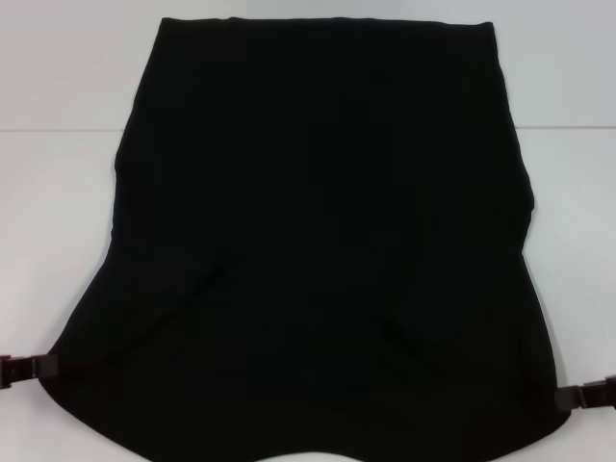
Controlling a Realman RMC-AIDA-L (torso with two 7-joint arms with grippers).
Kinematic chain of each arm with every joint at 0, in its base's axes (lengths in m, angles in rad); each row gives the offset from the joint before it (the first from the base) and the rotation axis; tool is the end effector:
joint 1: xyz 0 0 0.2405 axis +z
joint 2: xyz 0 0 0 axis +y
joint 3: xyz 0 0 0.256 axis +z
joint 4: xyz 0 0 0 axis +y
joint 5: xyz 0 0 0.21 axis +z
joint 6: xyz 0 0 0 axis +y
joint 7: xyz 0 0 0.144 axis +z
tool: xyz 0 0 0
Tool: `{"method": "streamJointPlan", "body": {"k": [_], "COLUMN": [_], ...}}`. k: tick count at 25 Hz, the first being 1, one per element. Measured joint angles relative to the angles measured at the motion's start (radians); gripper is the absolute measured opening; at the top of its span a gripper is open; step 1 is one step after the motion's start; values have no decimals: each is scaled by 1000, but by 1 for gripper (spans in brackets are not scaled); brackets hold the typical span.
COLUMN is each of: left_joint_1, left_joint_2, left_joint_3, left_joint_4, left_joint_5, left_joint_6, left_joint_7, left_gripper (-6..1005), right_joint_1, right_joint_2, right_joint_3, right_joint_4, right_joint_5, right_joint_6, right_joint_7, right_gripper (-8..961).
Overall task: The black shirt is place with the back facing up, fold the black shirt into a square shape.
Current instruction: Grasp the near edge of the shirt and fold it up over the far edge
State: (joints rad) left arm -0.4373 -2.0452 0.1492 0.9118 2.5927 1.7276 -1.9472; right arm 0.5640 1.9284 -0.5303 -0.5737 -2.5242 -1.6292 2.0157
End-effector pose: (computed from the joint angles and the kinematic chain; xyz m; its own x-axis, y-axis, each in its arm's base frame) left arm -0.3661 0.2643 0.0825 0.3023 0.8483 0.4346 0.9532 -0.2734 -0.1293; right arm 0.3361 0.3041 0.0388 0.3984 -0.9060 -0.1427 -0.9167 -0.3986 -0.0284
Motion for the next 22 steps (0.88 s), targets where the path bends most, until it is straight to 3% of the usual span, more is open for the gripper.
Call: {"method": "streamJointPlan", "body": {"k": [10, 17, 22], "left_joint_1": [82, 148, 142], "left_joint_2": [-2, -18, -20], "left_joint_3": [-85, -107, -108], "left_joint_4": [14, 15, 7], "left_joint_5": [4, 14, 5], "left_joint_6": [165, 265, 276], "left_joint_7": [67, 145, 152], "left_gripper": [28, 28, 29], "right_joint_1": [-128, -215, -226], "right_joint_2": [-13, -11, -13], "right_joint_3": [170, 204, 234], "right_joint_4": [3, 5, 32], "right_joint_5": [1, -4, 7], "right_joint_6": [-109, -176, -186], "right_joint_7": [-215, -333, -376], "right_gripper": [48, 47, 47]}}
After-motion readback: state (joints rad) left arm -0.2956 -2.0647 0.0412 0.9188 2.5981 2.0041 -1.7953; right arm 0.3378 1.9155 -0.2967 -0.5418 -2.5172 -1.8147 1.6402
